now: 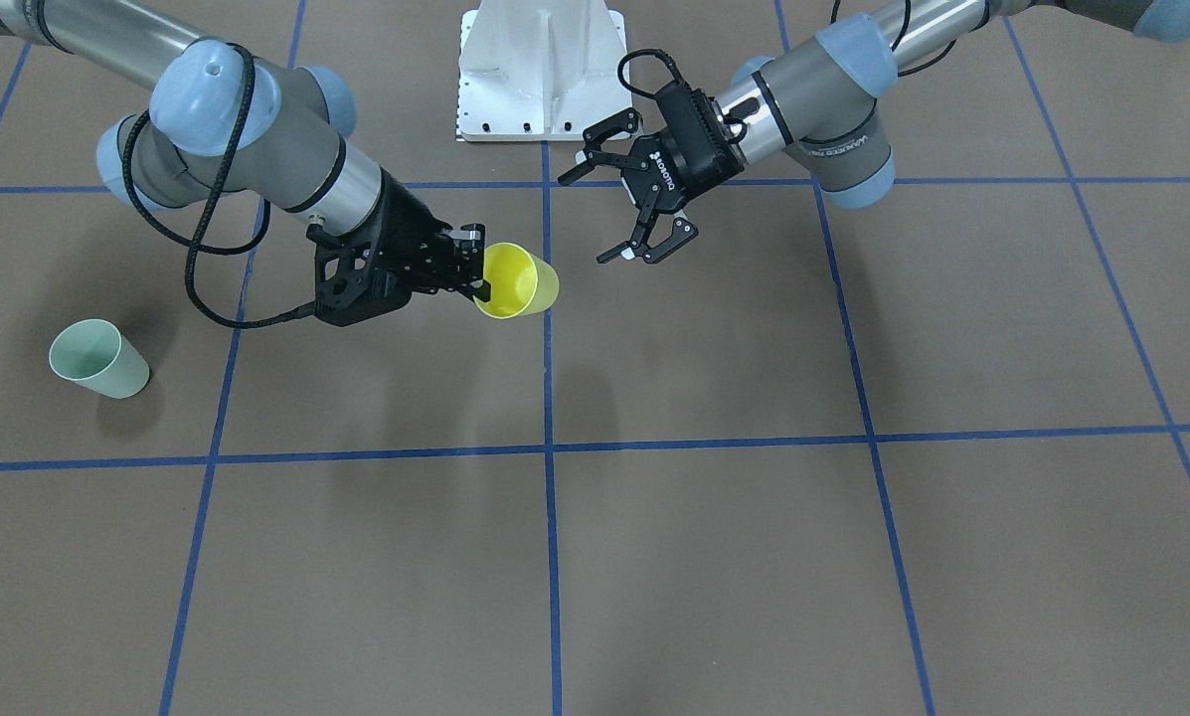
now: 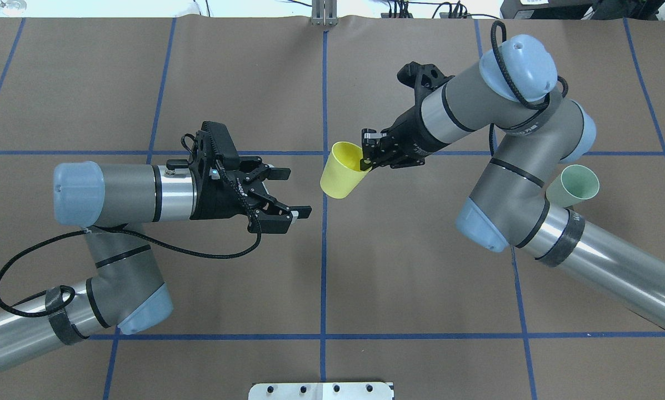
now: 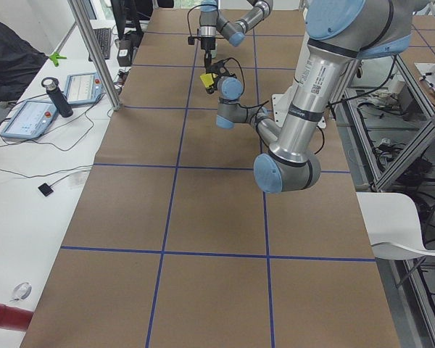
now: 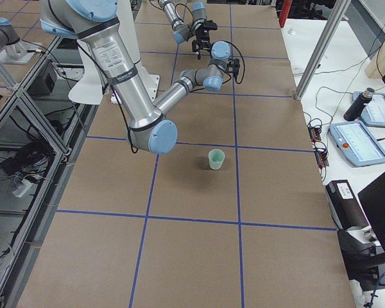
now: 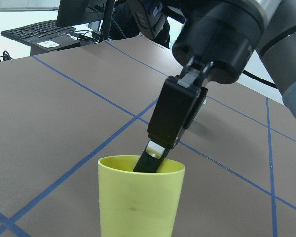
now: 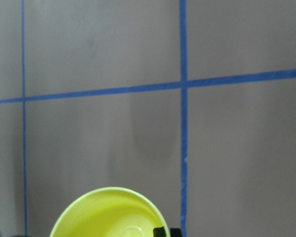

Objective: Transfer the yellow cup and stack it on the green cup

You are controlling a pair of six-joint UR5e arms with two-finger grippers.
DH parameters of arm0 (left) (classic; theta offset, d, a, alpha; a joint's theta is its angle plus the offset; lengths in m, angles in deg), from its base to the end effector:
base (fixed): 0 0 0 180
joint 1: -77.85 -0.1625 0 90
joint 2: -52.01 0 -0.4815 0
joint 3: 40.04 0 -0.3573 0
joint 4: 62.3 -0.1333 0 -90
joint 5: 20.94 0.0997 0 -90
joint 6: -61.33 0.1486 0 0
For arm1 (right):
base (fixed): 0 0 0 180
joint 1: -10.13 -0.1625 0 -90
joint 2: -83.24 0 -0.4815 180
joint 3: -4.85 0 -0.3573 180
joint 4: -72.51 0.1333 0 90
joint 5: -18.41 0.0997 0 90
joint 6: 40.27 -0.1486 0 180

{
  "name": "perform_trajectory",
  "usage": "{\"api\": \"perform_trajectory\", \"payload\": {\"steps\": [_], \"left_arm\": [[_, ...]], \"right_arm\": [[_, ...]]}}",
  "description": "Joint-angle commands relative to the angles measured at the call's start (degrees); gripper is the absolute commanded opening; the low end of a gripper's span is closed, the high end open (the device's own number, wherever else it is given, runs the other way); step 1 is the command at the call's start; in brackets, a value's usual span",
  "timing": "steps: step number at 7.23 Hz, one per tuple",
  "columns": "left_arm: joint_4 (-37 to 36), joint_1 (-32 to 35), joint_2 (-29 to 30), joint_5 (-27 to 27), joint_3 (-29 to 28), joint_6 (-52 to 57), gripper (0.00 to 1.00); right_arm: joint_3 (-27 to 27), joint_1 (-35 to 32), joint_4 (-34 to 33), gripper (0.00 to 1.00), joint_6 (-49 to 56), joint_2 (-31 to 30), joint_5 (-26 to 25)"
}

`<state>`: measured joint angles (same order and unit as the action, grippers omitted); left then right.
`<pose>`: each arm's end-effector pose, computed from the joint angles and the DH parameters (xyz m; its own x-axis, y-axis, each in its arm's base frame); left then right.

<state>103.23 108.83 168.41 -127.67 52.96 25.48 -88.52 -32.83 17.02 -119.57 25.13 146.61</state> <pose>0.4997 -0.4056 0.2854 0.0769 0.8592 -0.5058 0.3281 0.4572 0.8266 -0.4769 -0.5006 0.3119 0.2692 0.0514 0.9617 -0.0620 0.9974 -0.0359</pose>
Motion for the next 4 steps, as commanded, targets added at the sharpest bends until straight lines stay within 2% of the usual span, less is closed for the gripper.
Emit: {"api": "perform_trajectory", "payload": {"steps": [1, 4], "left_arm": [[-0.20, 0.13, -0.03, 0.12, 0.00, -0.01, 1.00], [-0.56, 0.66, -0.03, 0.55, -0.71, -0.01, 1.00]], "right_arm": [[0.56, -5.09, -3.10, 0.00, 1.32, -1.30, 0.38], [-2.41, -13.18, -20.66, 0.00, 17.97, -2.35, 0.74]]}}
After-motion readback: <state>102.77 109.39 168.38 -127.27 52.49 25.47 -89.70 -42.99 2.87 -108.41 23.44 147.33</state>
